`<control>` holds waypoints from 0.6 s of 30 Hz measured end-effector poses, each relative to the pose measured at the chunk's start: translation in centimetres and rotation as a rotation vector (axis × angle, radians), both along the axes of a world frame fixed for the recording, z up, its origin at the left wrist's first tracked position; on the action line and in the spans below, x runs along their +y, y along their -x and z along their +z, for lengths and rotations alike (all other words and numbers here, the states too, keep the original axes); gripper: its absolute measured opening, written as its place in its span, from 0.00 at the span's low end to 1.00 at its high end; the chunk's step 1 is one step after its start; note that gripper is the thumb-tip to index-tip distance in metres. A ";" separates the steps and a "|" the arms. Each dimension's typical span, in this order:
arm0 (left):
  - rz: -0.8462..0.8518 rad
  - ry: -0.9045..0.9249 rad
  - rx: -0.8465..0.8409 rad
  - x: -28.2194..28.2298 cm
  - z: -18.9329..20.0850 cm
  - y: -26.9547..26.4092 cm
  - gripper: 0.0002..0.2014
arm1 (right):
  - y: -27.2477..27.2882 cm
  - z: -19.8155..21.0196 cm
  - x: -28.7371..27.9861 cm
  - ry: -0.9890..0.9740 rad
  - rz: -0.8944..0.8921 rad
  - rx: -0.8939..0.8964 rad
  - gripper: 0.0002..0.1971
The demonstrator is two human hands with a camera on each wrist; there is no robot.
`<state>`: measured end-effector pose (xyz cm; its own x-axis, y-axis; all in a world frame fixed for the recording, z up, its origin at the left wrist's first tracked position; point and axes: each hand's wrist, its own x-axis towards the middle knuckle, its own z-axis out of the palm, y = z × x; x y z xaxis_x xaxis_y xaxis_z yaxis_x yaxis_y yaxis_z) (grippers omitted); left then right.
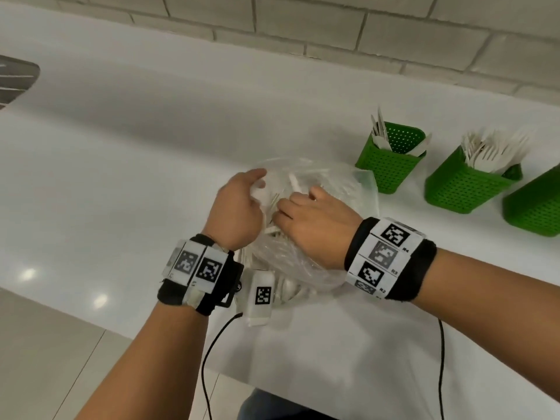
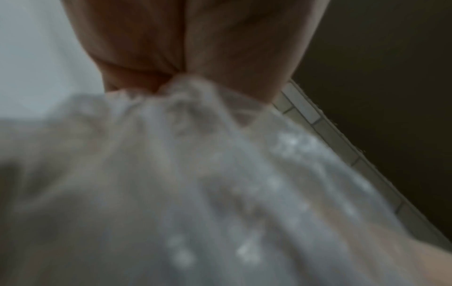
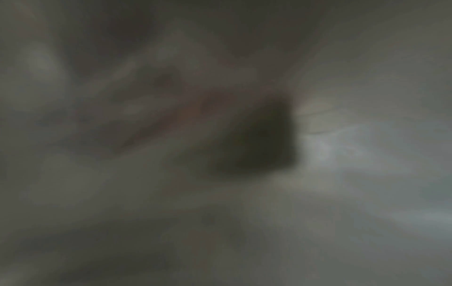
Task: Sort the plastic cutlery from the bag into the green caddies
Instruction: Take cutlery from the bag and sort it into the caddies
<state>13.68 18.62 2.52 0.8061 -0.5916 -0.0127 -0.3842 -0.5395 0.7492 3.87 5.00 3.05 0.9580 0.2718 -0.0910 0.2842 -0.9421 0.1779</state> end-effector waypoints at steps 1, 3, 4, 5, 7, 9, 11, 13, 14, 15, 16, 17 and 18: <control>0.039 0.031 -0.062 0.3 0.0 -0.2 0.30 | 0.0 0.2 0.2 0.009 0.009 -0.032 0.23; 0.062 0.070 -0.139 0.6 0.3 -0.7 0.29 | -0.5 1.2 1.1 0.024 0.045 -0.085 0.23; 0.044 0.069 -0.156 0.6 0.5 -0.8 0.29 | -0.7 1.4 1.4 0.047 0.068 -0.042 0.23; 0.024 0.055 -0.168 0.6 0.6 -0.8 0.29 | -0.9 1.4 1.5 0.041 0.090 0.078 0.22; 0.000 0.032 -0.188 0.7 0.8 -0.4 0.29 | -1.3 1.7 0.7 0.002 -0.027 0.353 0.30; -0.010 0.040 -0.203 1.0 0.8 -0.1 0.28 | -2.0 2.2 -0.5 0.017 -0.106 0.405 0.33; -0.013 0.050 -0.200 1.2 0.8 -0.1 0.28 | -3.0 2.6 -1.3 -0.065 -0.170 0.449 0.32; -0.032 0.053 -0.202 0.9 1.0 0.1 0.28 | -3.5 2.5 -1.7 -0.118 -0.202 0.504 0.42; -0.046 0.054 -0.208 0.6 1.1 0.3 0.28 | -3.6 2.2 -1.6 -0.067 -0.199 0.538 0.47; -0.059 0.054 -0.216 0.4 1.2 0.4 0.28 | -3.6 1.7 -1.4 0.005 -0.189 0.561 0.48; -0.064 0.058 -0.230 0.2 1.3 0.6 0.28 | -3.4 1.1 -1.3 0.063 -0.175 0.555 0.42; -0.060 0.069 -0.247 0.0 1.4 0.6 0.28 | -3.3 0.8 -1.0 0.098 -0.164 0.531 0.31; -0.052 0.084 -0.262 -0.1 1.6 0.6 0.28 | -3.4 0.5 -0.9 0.108 -0.174 0.511 0.21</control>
<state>13.12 18.53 4.13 0.7443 -0.6220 0.2430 -0.5958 -0.4541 0.6624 7.25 4.06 3.51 0.8145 0.0764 -0.5752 0.2010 -0.9671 0.1561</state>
